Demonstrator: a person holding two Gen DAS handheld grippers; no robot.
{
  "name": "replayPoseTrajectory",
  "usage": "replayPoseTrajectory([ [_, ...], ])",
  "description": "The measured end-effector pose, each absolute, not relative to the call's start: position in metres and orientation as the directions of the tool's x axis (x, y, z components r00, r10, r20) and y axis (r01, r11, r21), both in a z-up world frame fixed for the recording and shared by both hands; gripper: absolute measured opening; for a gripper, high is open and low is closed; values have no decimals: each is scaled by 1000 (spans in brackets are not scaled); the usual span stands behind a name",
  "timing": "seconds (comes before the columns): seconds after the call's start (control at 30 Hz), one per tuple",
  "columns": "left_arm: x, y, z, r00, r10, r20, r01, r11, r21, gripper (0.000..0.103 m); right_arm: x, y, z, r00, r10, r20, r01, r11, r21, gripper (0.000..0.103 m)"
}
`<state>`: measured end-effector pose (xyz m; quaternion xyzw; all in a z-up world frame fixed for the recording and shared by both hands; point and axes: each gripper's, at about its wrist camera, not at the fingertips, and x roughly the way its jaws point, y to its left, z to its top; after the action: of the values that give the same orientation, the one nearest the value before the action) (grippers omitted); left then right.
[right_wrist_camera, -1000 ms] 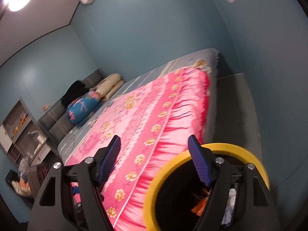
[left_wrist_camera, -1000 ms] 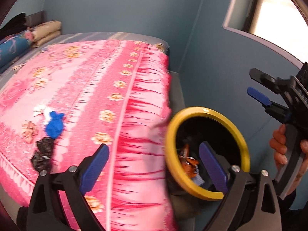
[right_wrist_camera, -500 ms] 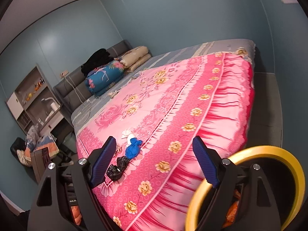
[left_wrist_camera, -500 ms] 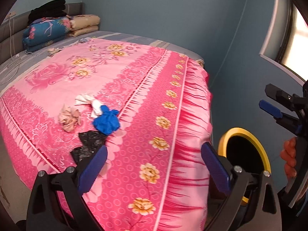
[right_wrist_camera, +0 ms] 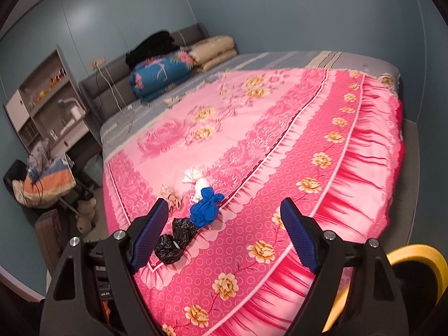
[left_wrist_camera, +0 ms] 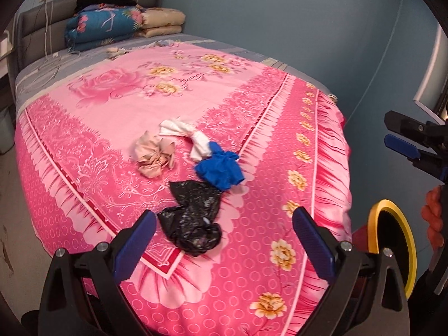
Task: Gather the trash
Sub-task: 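Move both open tools away from the bin toward the bed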
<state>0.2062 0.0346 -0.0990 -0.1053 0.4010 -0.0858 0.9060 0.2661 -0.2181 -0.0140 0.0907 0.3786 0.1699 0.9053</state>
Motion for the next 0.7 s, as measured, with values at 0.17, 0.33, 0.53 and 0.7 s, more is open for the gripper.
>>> replayPoseTrajectory([
  [0.17, 221, 51, -121, 628, -242, -740, 30, 957, -288, 94, 302, -190, -39, 600, 366, -711, -243, 930, 274, 79],
  [0.33, 231, 58, -142, 593, -254, -764, 8, 951, -310, 94, 338, -154, -74, 515, 356, -780, -263, 932, 251, 79],
  [0.53, 240, 60, -158, 571, -258, -780, -4, 948, -317, 94, 371, -116, -118, 430, 333, -839, -274, 934, 230, 78],
  [0.7, 251, 58, -167, 558, -265, -786, 0, 947, -320, 94, 396, -96, -157, 362, 290, -886, -254, 945, 206, 77],
])
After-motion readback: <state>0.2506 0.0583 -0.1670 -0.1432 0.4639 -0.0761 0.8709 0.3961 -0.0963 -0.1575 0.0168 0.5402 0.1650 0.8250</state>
